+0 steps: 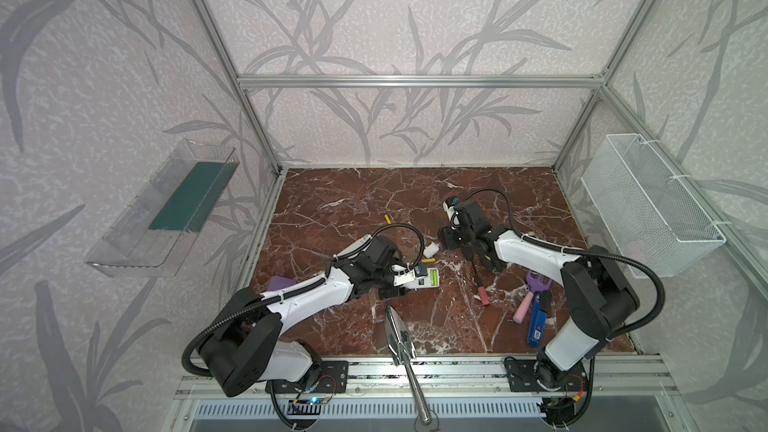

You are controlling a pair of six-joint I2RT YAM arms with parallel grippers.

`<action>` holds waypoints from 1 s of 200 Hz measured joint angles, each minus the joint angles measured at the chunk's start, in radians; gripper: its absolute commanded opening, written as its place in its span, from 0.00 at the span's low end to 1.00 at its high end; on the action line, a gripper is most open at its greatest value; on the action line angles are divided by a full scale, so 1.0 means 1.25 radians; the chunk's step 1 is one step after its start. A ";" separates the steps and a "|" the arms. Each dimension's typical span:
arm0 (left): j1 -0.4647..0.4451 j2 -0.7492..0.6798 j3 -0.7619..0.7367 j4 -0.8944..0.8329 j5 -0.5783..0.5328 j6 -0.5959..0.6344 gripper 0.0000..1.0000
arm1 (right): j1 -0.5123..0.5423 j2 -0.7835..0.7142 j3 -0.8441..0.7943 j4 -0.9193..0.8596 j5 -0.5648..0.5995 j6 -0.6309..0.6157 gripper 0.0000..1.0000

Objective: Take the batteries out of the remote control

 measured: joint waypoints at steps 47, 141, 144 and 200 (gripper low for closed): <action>-0.007 0.011 0.013 -0.017 0.000 0.013 0.27 | -0.001 -0.169 -0.091 -0.020 0.007 0.010 0.66; -0.024 0.088 0.072 -0.074 -0.018 0.054 0.27 | 0.001 -0.320 -0.214 -0.092 -0.060 0.001 0.65; -0.024 0.090 0.074 -0.078 -0.019 0.055 0.27 | 0.002 -0.321 -0.215 -0.094 -0.067 -0.003 0.65; -0.025 0.173 0.165 -0.169 -0.035 0.089 0.27 | 0.079 -0.290 -0.215 -0.104 -0.129 -0.062 0.64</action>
